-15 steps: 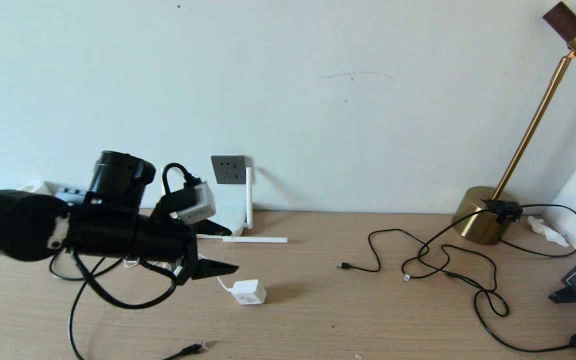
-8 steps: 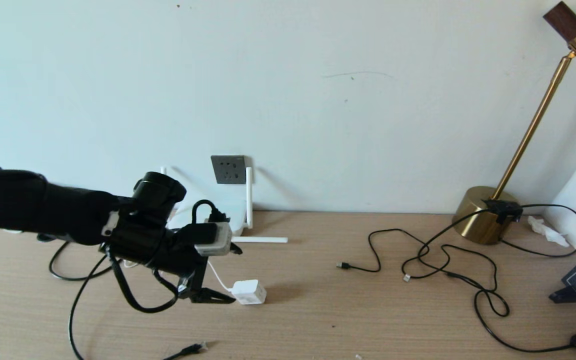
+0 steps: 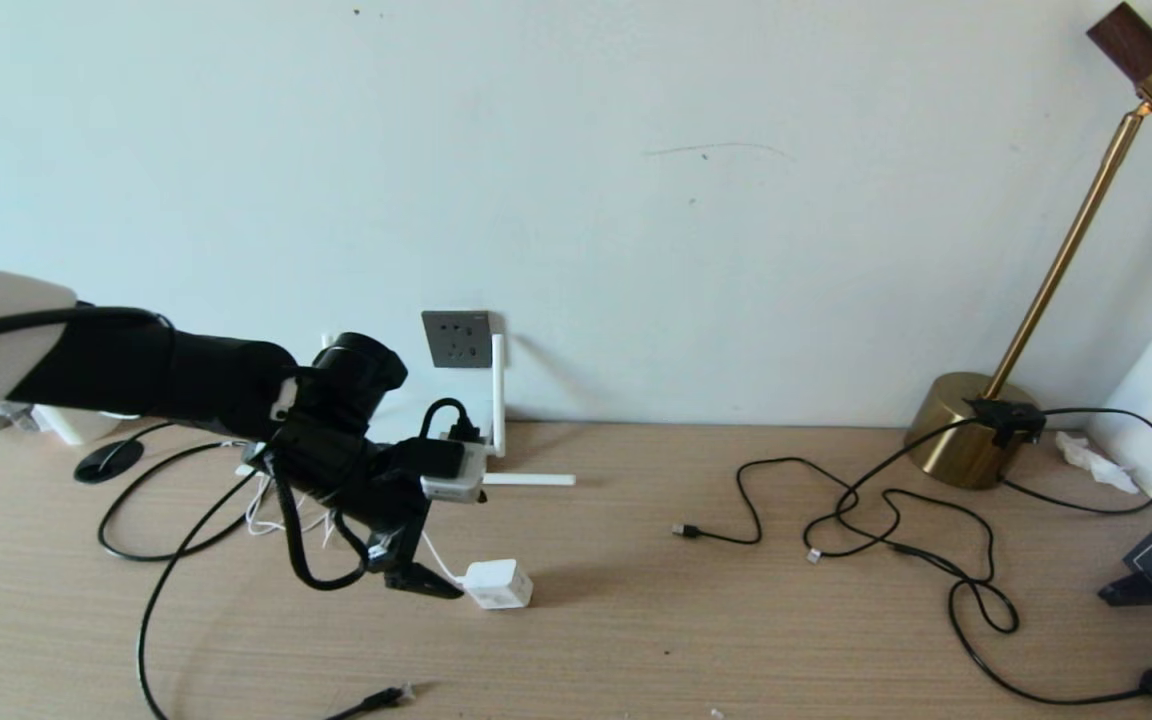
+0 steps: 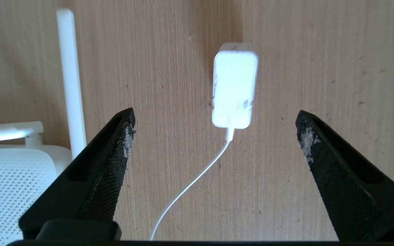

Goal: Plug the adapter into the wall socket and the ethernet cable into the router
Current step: Pick up plug

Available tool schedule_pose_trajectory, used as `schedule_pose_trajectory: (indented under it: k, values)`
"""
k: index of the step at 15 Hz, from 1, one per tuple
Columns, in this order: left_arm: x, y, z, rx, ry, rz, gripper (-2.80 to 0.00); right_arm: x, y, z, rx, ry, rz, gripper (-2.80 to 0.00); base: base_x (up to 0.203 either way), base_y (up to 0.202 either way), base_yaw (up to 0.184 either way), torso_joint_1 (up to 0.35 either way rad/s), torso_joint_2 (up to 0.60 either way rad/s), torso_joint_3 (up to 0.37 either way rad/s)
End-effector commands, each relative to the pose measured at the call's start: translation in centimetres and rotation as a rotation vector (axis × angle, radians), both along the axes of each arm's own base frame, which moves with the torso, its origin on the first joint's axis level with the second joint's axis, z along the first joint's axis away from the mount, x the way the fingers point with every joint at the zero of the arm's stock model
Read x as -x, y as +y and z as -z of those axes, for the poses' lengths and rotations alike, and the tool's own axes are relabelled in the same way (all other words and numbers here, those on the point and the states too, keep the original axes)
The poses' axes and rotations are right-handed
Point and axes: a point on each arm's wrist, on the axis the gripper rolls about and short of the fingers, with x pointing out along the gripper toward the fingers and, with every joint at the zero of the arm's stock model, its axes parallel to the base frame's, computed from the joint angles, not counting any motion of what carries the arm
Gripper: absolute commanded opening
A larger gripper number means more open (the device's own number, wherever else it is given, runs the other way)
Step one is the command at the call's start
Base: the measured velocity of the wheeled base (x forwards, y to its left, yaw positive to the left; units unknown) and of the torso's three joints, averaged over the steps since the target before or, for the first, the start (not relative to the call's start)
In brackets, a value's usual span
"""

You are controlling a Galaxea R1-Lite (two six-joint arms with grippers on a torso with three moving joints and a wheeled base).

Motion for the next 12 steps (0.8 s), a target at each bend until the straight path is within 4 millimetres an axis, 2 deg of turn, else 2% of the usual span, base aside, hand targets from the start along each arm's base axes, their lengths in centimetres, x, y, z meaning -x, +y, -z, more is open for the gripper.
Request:
schedule_pose_trajectory:
  k: [1, 7, 12]
  values:
    - [-1.6, -0.7, 1.3, -0.013, 0.016, 0.009, 0.00, 0.0, 0.0, 0.0, 0.000, 0.001, 0.001, -2.80, 0.000, 0.000, 0.000, 0.000, 0.00, 0.000]
    - [-3.0, -2.8, 2.7, -0.022, 0.036, 0.026, 0.00, 0.0, 0.0, 0.0, 0.000, 0.002, -0.001, -2.80, 0.000, 0.000, 0.000, 0.000, 0.00, 0.000]
    - [-2.9, -3.6, 3.2, -0.079, 0.073, 0.031, 0.00, 0.0, 0.0, 0.0, 0.000, 0.001, -0.001, -2.80, 0.000, 0.000, 0.000, 0.000, 0.00, 0.000]
